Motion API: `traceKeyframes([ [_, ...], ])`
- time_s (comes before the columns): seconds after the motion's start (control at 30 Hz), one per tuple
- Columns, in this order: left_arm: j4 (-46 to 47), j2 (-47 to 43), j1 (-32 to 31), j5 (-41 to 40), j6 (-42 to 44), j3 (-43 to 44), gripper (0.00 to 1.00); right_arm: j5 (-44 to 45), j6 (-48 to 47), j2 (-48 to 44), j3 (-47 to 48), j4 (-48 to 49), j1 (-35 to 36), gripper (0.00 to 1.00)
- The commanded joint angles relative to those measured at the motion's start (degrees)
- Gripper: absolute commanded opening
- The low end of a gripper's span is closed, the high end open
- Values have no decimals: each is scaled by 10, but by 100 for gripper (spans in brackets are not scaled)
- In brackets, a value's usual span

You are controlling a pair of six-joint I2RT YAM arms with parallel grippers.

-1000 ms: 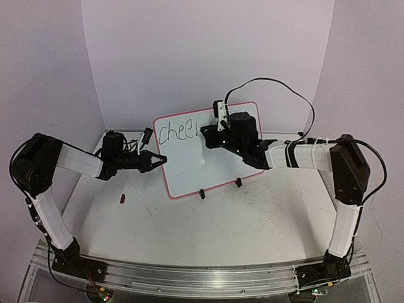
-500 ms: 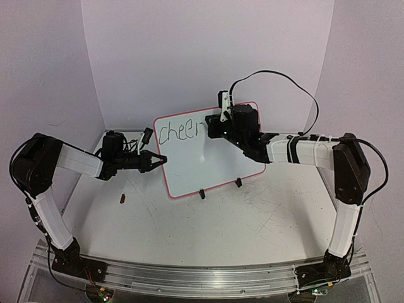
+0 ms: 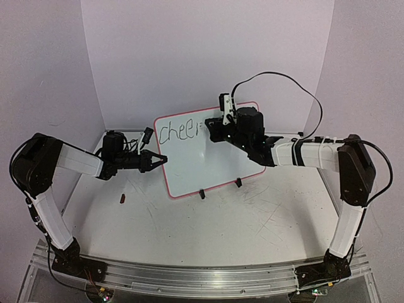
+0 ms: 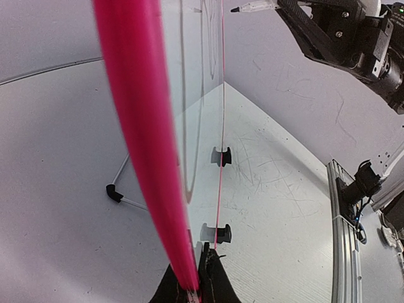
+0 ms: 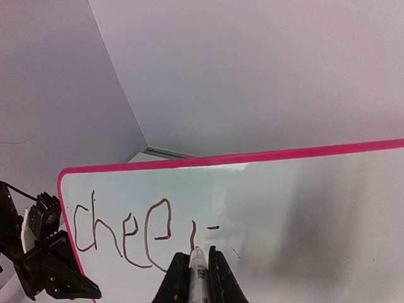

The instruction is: Write a sentence on the whiteboard

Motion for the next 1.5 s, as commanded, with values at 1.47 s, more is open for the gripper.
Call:
traceKeyframes([
  [1.47, -7, -18, -1, -48, 55, 18, 0, -1, 17, 35, 22, -4, 6, 0],
])
